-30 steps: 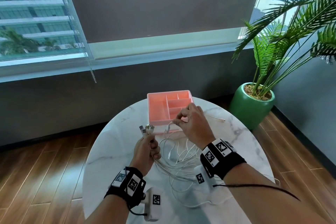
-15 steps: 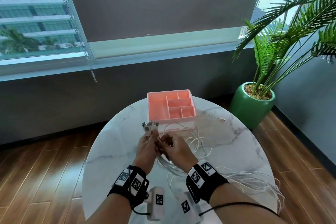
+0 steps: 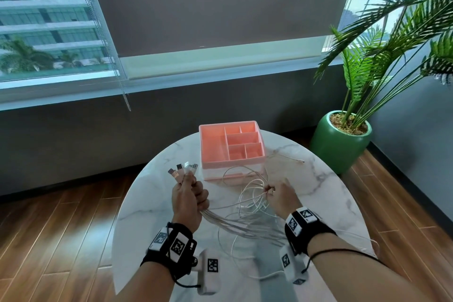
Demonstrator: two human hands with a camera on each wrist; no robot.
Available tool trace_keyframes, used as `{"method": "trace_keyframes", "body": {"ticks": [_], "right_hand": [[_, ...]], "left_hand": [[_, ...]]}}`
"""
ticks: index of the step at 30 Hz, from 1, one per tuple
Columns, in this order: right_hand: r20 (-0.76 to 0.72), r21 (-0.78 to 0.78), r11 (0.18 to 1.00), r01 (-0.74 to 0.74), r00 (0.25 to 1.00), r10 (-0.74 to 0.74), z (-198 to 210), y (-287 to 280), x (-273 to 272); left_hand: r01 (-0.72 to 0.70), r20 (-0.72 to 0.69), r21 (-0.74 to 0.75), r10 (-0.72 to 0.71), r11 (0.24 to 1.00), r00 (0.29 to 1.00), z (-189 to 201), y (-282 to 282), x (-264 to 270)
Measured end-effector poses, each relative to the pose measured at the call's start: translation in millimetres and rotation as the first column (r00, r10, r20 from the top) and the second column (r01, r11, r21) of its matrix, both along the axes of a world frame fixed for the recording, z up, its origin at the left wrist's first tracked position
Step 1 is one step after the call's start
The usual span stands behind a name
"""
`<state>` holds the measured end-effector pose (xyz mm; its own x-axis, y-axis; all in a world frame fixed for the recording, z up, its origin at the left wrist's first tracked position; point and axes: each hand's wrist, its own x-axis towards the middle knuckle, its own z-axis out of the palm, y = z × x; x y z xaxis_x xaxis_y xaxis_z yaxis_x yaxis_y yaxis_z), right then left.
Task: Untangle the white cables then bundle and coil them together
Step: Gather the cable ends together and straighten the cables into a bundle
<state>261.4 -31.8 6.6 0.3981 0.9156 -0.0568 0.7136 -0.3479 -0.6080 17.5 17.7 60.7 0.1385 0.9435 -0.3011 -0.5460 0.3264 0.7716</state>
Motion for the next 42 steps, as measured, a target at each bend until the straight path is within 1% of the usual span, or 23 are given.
{"method": "trace_keyframes", "body": {"ticks": [2,5,6,7,9,10,11,12,15,17,19,21,24,25,27,31,33,35,37,38,39,40,42], "right_hand": [[-0.214,0.012,1.0,-0.019,0.977,0.021,21,5,2],[-0.497,0.109,0.994,0.016,0.867,0.041,63,17,-6],[-0.586,0.158,0.987,0.041,0.808,0.06,79,21,-11],[-0.683,0.21,0.975,0.07,0.724,0.095,95,26,-17],[-0.847,0.313,0.939,0.144,0.489,0.208,126,34,-26],[-0.883,0.35,0.921,0.171,0.388,0.263,139,37,-30],[-0.894,0.372,0.91,0.184,0.334,0.298,150,39,-34],[-0.895,0.383,0.903,0.193,0.319,0.311,157,42,-38],[-0.888,0.374,0.905,0.204,0.36,0.286,161,48,-41],[-0.883,0.356,0.917,0.18,0.386,0.267,156,48,-42],[-0.879,0.315,0.937,0.149,0.417,0.229,148,44,-41],[-0.876,0.259,0.957,0.129,0.449,0.176,136,38,-41],[-0.839,0.158,0.983,0.097,0.538,0.082,119,28,-42],[-0.824,0.131,0.988,0.086,0.563,0.061,114,25,-42],[-0.808,0.094,0.994,0.06,0.587,0.041,107,19,-44],[-0.806,0.082,0.996,-0.037,0.586,0.088,103,10,-48],[-0.811,0.098,0.994,-0.044,0.575,0.106,104,9,-49],[-0.823,0.124,0.992,-0.007,0.558,0.107,108,10,-49],[-0.854,0.156,0.987,0.046,0.508,0.112,114,12,-46],[-0.868,0.176,0.982,0.071,0.482,0.121,118,13,-42],[-0.874,0.193,0.976,0.099,0.47,0.125,122,14,-38],[-0.875,0.211,0.969,0.127,0.467,0.13,125,15,-34],[-0.87,0.249,0.949,0.193,0.474,0.132,129,18,-25]], "left_hand": [[0.038,-0.044,0.004,-0.038,0.999,0.998,-1,-1,0],[0.096,-0.107,0.012,-0.094,0.995,0.99,-2,-6,2],[0.112,-0.128,0.013,-0.11,0.994,0.986,-2,-7,3],[0.127,-0.152,0.012,-0.124,0.992,0.981,-2,-8,3],[0.147,-0.187,0.002,-0.144,0.989,0.972,-2,-8,4],[0.152,-0.194,-0.008,-0.15,0.988,0.97,-2,-8,4],[0.157,-0.198,-0.018,-0.158,0.987,0.967,-1,-7,4],[0.166,-0.203,-0.024,-0.168,0.986,0.965,-1,-6,3],[0.201,-0.229,-0.02,-0.201,0.979,0.953,2,-7,2],[0.198,-0.24,-0.009,-0.195,0.98,0.951,3,-9,3],[0.164,-0.23,0.006,-0.158,0.986,0.96,4,-9,3],[0.106,-0.188,0.031,-0.098,0.994,0.977,5,-7,2],[0.041,-0.166,0.09,-0.026,0.995,0.986,10,-6,3],[0.034,-0.186,0.114,-0.012,0.993,0.982,12,-6,4],[0.047,-0.267,0.163,-0.002,0.986,0.964,15,-5,10],[0.114,-0.422,0.216,-0.013,0.97,0.907,13,0,21],[0.193,-0.488,0.246,-0.051,0.95,0.871,13,-1,26],[0.266,-0.5,0.22,-0.126,0.939,0.857,13,-3,30],[0.262,-0.428,0.162,-0.171,0.952,0.887,9,-5,31],[0.257,-0.437,0.163,-0.164,0.953,0.885,5,-6,30],[0.251,-0.478,0.173,-0.142,0.952,0.867,3,-7,28],[0.257,-0.514,0.185,-0.129,0.949,0.848,0,-7,26],[0.254,-0.512,0.187,-0.126,0.949,0.849,-2,-5,22]]}}
